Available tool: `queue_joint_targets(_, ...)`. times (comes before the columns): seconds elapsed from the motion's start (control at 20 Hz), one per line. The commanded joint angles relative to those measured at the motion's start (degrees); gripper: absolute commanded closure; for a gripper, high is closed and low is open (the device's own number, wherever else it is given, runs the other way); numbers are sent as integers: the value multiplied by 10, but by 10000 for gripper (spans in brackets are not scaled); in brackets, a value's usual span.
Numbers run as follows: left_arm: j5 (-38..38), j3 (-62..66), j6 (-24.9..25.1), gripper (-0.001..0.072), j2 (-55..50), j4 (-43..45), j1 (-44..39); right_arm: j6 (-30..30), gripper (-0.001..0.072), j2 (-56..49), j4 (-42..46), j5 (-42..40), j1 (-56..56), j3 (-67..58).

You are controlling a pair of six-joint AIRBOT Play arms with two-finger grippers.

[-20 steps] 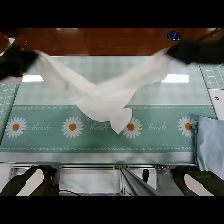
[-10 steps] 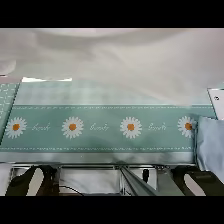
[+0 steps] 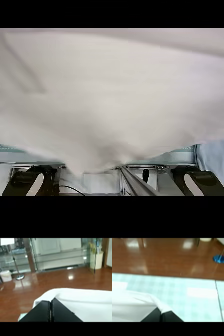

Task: Fold the shirts.

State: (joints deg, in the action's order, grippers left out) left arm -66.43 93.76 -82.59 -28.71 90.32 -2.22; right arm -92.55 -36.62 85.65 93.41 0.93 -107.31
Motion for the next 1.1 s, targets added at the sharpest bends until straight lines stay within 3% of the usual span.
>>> queue_joint_targets(0.0, -20, -52, -11, 693, -20, 53, -28, -17, 687, 5, 4, 14, 0, 89)
queue_joint_targets(0.25, 27, -144, -17, 692, -155, 30, -28, -12, 687, -39, -71, -130, 0, 290)
queue_joint_targets(0.35, 68, -154, -21, 693, -238, 15, -28, 0, 687, -105, -79, -186, 0, 316)
queue_joint_targets(0.5, 150, -154, -70, 692, -373, 7, -28, 25, 687, -241, -109, -278, -1, 314)
queue_joint_targets(0.7, 250, -132, -145, 692, -521, 7, -28, 35, 687, -435, -163, -367, -23, 249)
queue_joint_targets(1.05, 305, -111, -264, 692, -675, -16, -14, 36, 687, -688, -240, -373, -37, 51)
